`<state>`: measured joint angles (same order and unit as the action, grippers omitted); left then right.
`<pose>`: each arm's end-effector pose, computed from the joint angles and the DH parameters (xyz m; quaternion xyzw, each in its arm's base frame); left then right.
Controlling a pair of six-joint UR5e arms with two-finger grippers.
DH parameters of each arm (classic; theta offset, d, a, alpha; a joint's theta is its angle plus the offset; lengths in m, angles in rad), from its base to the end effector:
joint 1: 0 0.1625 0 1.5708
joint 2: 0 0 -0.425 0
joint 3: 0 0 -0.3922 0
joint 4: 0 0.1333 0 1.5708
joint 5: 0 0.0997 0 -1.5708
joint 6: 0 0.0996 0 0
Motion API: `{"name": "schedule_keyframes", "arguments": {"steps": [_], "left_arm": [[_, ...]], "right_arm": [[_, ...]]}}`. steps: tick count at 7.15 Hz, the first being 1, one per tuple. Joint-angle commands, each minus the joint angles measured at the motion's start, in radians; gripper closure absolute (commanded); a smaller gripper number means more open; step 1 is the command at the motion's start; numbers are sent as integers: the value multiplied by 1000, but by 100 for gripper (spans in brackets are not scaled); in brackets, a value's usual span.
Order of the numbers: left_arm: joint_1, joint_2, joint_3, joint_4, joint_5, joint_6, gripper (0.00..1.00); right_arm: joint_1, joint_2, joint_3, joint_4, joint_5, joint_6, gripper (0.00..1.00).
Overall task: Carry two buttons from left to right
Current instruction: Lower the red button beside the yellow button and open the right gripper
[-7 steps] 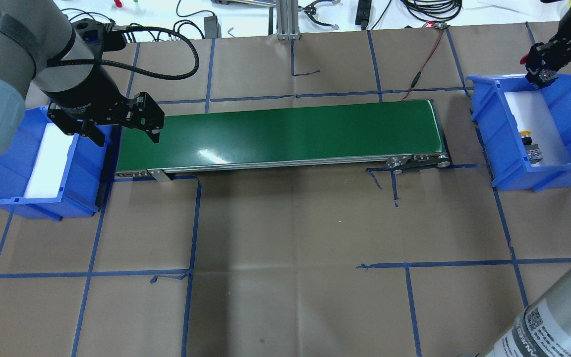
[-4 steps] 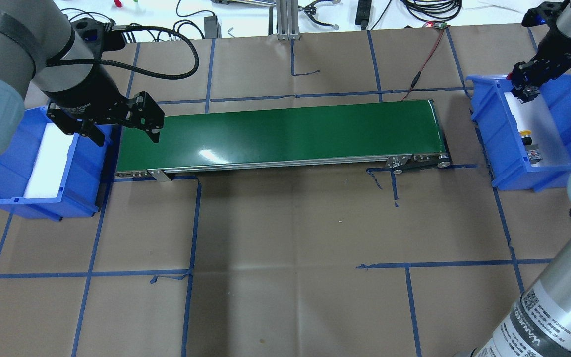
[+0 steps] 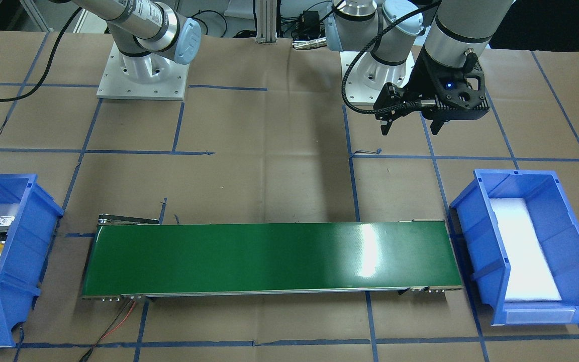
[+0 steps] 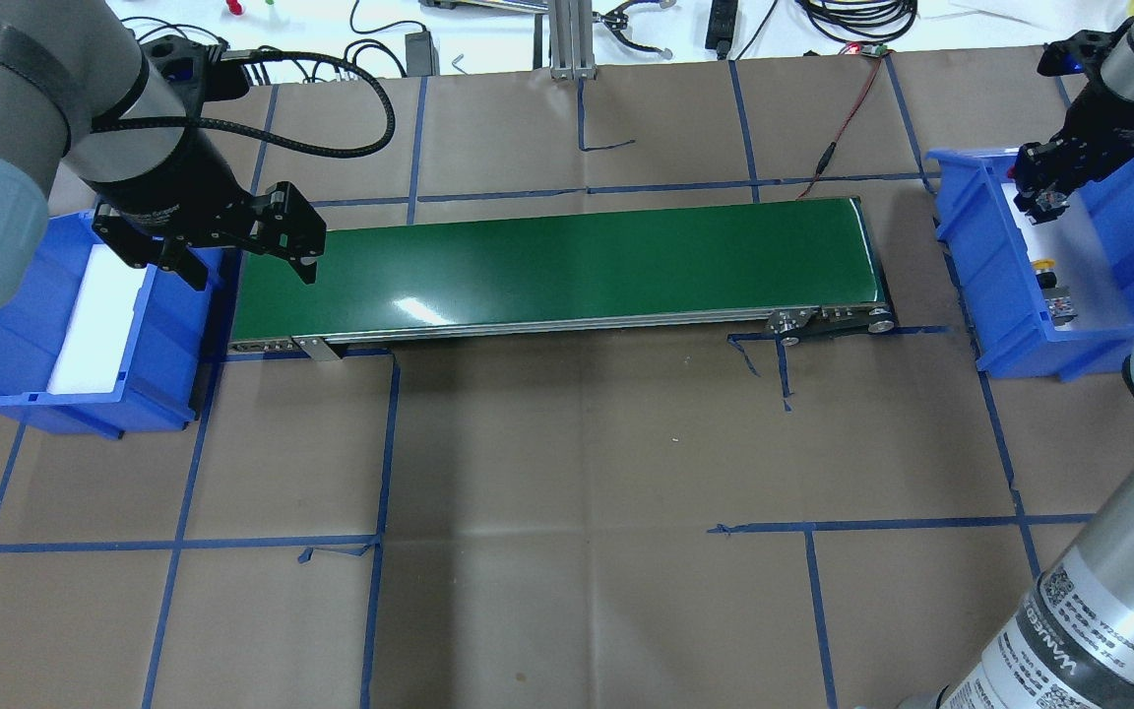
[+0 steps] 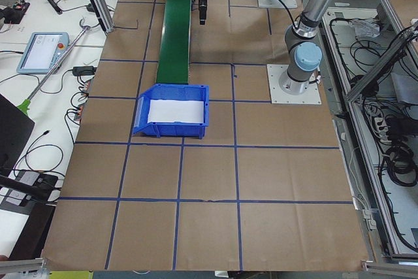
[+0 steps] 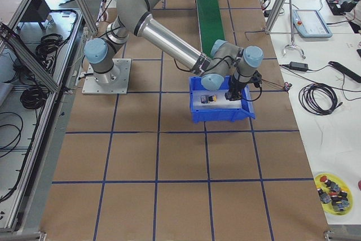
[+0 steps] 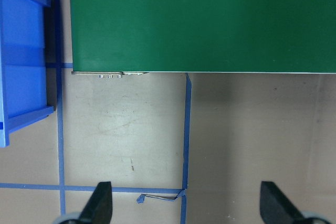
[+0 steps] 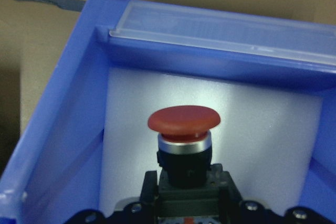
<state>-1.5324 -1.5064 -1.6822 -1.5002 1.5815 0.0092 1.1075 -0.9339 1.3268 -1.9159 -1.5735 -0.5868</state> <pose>-0.1142 -0.4712 0.4710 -0.0147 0.9998 -0.0117 0.0056 -0.1982 -0.6945 0.2498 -0.0617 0.9978 0.0214 0.0108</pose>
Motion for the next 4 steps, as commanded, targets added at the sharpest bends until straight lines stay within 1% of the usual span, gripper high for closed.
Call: {"name": "schedule_keyframes", "arguments": {"steps": [1, 3, 4], "left_arm": [[0, 0, -1, 0, 0, 0, 0], [0, 0, -1, 0, 0, 0, 0], [0, 0, -1, 0, 0, 0, 0]], "right_arm": [[-5, 1, 41, -31, 0, 5, 95], [-11, 0, 71, -57, -2, 10, 94], [-15, 0, 71, -57, -2, 8, 89]]}}
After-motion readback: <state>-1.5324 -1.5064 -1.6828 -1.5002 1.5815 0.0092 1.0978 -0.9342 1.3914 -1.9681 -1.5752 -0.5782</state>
